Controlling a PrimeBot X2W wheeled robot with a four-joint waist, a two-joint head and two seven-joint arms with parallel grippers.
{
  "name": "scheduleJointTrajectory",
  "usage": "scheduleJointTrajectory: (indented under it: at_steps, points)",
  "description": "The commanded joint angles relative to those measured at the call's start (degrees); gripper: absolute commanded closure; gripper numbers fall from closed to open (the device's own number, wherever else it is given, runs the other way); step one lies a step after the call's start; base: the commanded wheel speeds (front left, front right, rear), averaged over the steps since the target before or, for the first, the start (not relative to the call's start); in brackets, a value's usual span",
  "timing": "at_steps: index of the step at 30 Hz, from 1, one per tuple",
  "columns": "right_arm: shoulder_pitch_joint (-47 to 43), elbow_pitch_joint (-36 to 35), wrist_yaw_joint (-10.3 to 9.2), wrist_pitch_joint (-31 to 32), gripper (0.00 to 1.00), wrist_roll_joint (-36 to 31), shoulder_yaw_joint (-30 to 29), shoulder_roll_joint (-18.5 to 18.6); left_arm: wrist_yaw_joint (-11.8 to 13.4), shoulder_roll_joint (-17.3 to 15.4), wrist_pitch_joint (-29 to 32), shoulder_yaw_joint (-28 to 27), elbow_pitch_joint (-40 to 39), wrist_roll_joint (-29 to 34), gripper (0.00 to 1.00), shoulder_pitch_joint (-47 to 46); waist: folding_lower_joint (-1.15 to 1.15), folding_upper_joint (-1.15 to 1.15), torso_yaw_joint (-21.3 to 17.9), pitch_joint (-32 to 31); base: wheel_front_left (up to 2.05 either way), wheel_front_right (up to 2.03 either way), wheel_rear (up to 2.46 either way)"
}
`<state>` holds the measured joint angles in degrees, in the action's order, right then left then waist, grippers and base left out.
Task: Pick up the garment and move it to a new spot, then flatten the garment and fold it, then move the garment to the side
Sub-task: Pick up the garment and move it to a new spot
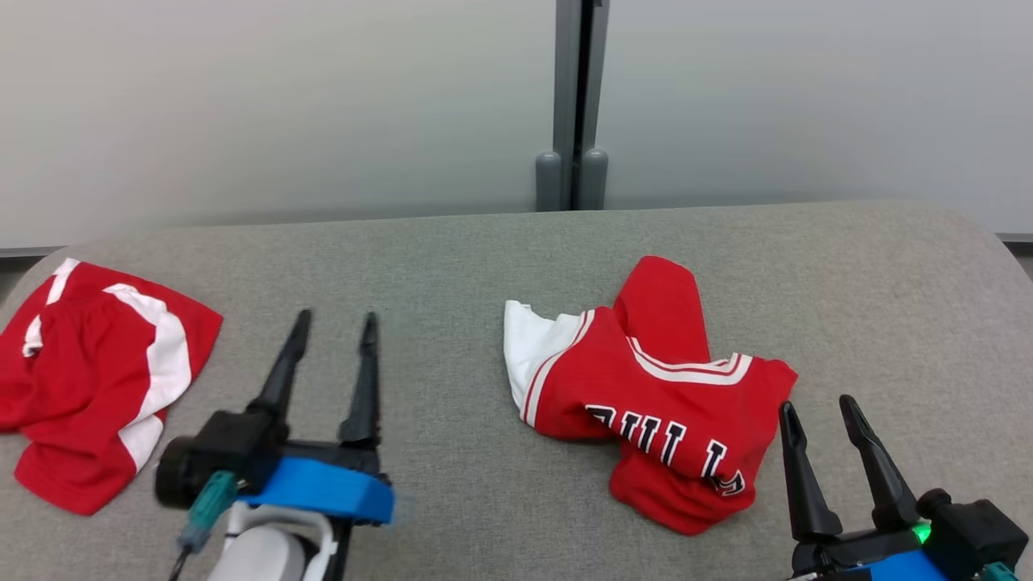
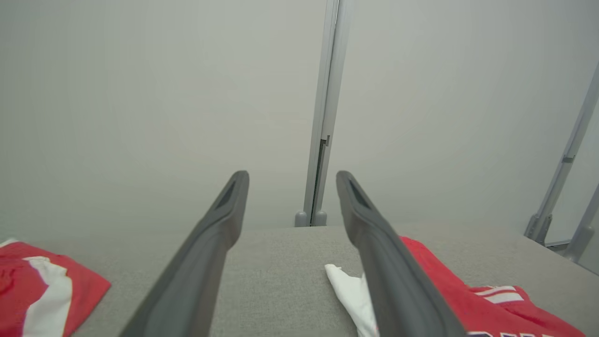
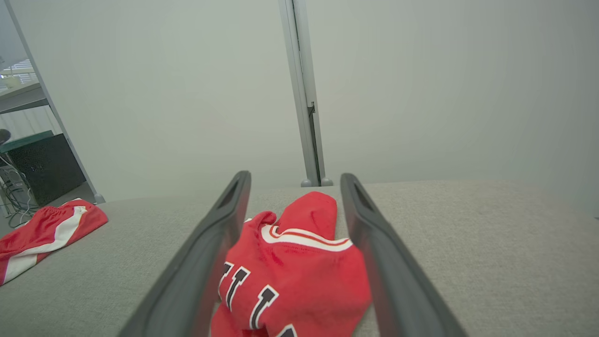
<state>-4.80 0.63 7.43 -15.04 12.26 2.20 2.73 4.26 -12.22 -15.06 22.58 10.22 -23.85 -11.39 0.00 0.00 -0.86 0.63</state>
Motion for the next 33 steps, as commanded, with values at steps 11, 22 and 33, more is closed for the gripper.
scheduleJointTrajectory:
  at_steps: [11, 22, 33]
  points:
    - [-1.9, 0.4, 0.11, -0.1, 0.00, -0.6, -1.7, 0.3, -1.6, -0.6, -0.2, -10.9, -6.2, 5.5, 0.00, 12.2, 0.00, 0.00, 2.2, -1.3, 0.00, 0.00, 0.00]
    - [-4.0, 1.8, 0.11, 1.1, 0.00, -0.7, -3.4, 0.3, -3.8, 0.9, -0.2, -13.1, -4.2, 9.7, 0.00, 16.9, 0.00, 0.00, 3.2, -2.1, 0.00, 0.00, 0.00]
    - [-4.6, 2.1, 0.11, 2.3, 0.00, -1.3, -3.8, 0.3, -5.5, 2.9, -0.2, -15.7, -4.0, 11.9, 0.00, 17.1, 0.00, 0.00, 3.3, -2.5, 0.00, 0.00, 0.00]
